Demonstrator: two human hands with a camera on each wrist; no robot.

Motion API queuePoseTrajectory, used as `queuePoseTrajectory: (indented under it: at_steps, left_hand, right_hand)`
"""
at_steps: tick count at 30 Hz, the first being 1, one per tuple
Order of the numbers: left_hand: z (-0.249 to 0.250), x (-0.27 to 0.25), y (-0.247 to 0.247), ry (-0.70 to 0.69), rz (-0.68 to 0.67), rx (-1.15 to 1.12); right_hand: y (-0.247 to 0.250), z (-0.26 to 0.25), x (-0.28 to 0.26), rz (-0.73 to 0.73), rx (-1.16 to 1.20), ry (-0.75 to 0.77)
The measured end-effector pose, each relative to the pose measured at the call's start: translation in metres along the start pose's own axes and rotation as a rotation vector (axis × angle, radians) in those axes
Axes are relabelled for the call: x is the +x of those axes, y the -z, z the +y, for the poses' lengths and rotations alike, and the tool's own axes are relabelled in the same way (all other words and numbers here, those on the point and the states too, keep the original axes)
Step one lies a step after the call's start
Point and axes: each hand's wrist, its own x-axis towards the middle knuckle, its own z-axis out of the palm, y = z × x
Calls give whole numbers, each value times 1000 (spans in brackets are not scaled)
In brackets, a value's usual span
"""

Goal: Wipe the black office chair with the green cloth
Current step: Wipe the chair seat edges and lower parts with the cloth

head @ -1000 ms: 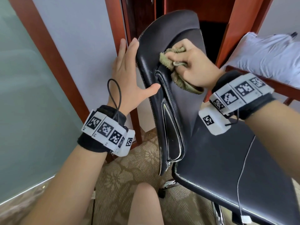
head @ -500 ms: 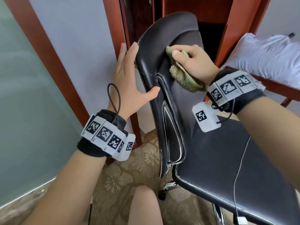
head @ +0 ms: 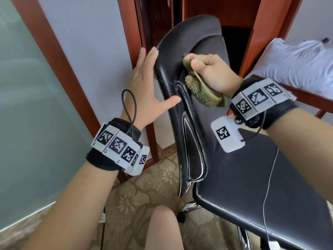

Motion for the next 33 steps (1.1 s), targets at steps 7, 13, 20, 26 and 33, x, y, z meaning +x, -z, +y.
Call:
queuePoseTrajectory:
  at_steps: [7, 13, 20, 26, 33]
  left_hand:
    - [-1, 1, 0, 43, 2, 2]
    - [-2, 2, -1, 49, 14, -26]
    - [-1, 0, -1, 71, 9, -30]
    - [9, 0, 5, 87, -29, 60]
    - [6, 1, 3, 92, -24, 41]
  right_hand:
    - [5, 3, 2, 106, -205, -139]
    - [3, -7, 3, 108, -141, -143]
    - [-11, -25, -28, -31, -82, -56]
    - [8, -30, -39, -80, -14, -76]
    - [25, -14, 9, 241, -38, -218]
